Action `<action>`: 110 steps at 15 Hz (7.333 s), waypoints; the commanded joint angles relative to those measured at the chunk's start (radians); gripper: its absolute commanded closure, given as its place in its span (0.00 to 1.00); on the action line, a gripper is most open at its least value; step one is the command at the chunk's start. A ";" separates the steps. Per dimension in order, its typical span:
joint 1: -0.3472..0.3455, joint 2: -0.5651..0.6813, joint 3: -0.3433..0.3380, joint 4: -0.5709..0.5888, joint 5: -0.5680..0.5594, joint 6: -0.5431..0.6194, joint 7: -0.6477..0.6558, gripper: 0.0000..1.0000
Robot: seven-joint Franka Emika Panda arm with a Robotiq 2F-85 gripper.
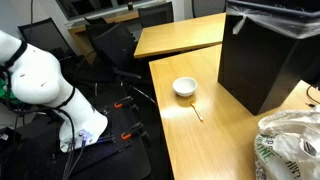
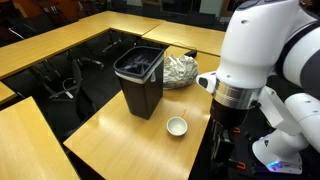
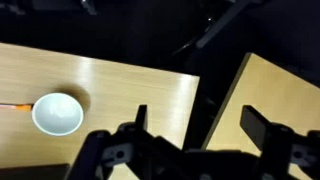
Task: Place the orange marker inside the white bowl
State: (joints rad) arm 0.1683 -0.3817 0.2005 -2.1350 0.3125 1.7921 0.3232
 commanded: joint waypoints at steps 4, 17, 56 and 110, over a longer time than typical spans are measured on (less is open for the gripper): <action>-0.009 0.000 0.007 0.002 0.003 -0.003 -0.002 0.00; -0.172 0.103 0.008 -0.177 -0.279 0.379 0.331 0.00; -0.202 0.779 -0.459 -0.230 -0.433 0.926 1.387 0.04; 0.026 0.655 -0.384 -0.200 -0.938 0.722 1.809 0.97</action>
State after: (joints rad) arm 0.1759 0.2519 -0.1717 -2.3485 -0.5332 2.5034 2.0160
